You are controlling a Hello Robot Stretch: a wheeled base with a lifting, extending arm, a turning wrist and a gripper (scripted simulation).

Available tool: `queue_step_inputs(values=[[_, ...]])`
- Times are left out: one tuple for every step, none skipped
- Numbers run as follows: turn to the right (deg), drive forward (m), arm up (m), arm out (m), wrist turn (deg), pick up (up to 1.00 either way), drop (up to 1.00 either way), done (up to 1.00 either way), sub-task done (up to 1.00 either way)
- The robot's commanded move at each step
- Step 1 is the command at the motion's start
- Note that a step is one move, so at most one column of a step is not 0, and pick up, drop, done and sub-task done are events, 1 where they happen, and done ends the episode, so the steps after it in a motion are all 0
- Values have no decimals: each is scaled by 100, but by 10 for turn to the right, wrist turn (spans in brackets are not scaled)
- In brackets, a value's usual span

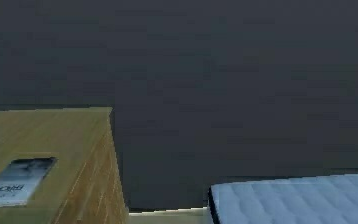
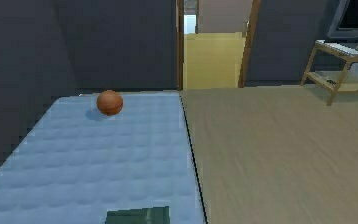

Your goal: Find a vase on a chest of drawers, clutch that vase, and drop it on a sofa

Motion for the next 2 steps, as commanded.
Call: queue_step_inputs(values=[[-450,0,0,0,0,0,0,0,0],[-450,0,0,0,0,0,0,0,0]])
